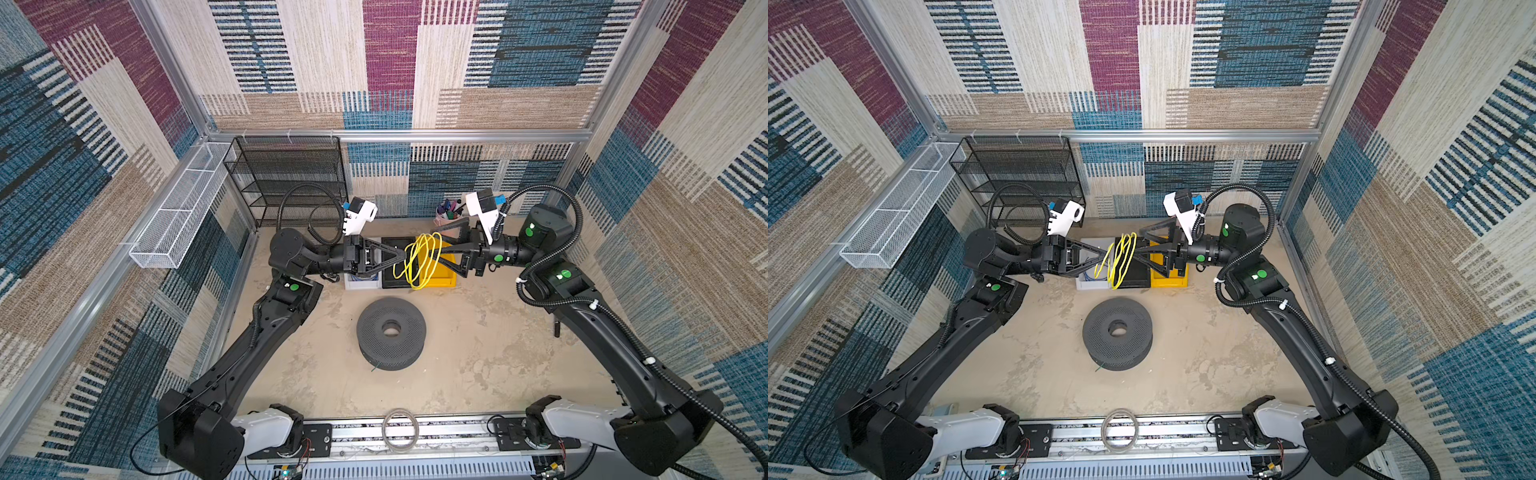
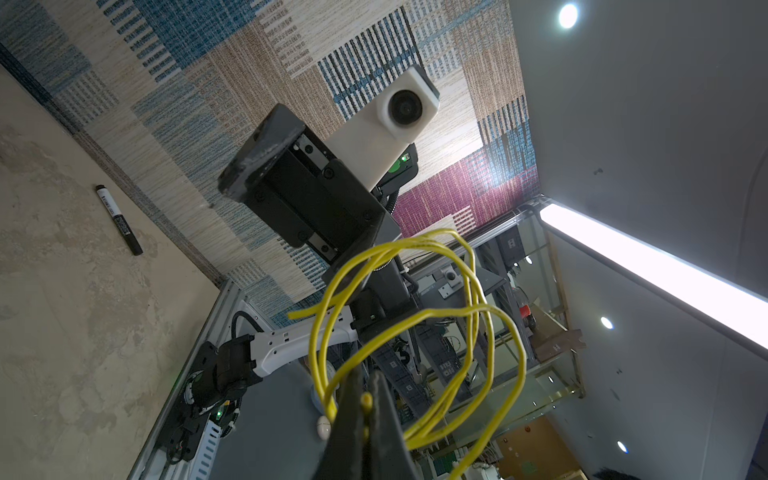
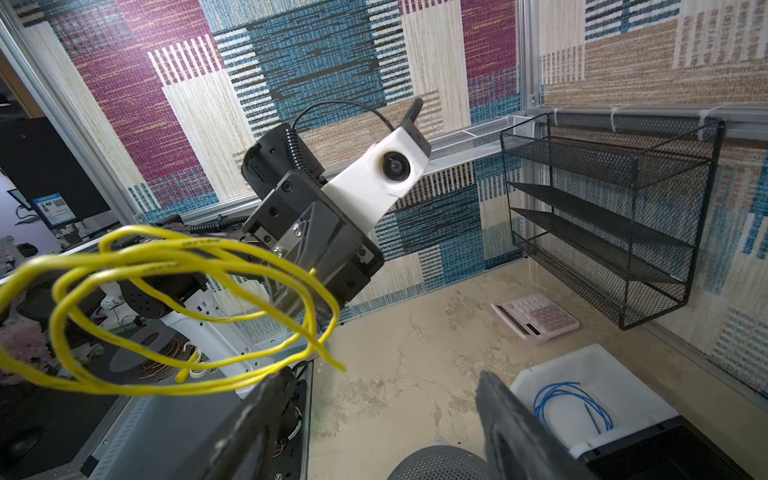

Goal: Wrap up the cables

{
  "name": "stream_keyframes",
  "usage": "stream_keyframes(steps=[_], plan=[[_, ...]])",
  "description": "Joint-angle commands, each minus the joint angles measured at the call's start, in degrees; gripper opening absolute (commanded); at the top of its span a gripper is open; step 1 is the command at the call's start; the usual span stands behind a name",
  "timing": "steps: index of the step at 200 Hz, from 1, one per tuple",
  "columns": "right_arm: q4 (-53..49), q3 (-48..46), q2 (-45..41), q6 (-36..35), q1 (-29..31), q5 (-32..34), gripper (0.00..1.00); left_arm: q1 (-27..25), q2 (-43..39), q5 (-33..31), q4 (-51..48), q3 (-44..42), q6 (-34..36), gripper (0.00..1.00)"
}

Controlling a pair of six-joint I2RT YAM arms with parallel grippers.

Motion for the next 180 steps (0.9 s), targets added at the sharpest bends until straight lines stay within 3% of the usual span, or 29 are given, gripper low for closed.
stream_keyframes(steps=[1, 67, 124, 166, 180], plan=[[0.3, 1.2, 1.6, -0.6, 0.6, -1.7, 0.76, 0.2, -0.8, 0.0, 2.5, -0.1, -0.5, 0.0], [-0.9, 4.6, 5.3, -1.6, 2.6, -2.5, 0.68, 0.2, -1.1, 0.1, 1.5, 0.0, 0.1, 0.0], [-4.6, 8.5, 8.8, -2.5, 2.7, -1.4, 0.5, 0.3, -1.3, 0.6, 1.6, -0.2, 0.2, 0.0], [-5.1, 8.6, 8.7, -2.7, 2.7, -1.0, 0.3, 0.9, -1.4, 0.7, 1.3, -0.2, 0.2, 0.0], [-6.3, 8.2, 7.9, -3.8, 2.7, 0.1, 0.3, 1.2, -1.4, 0.6, 1.3, -0.1, 0.1, 0.0]])
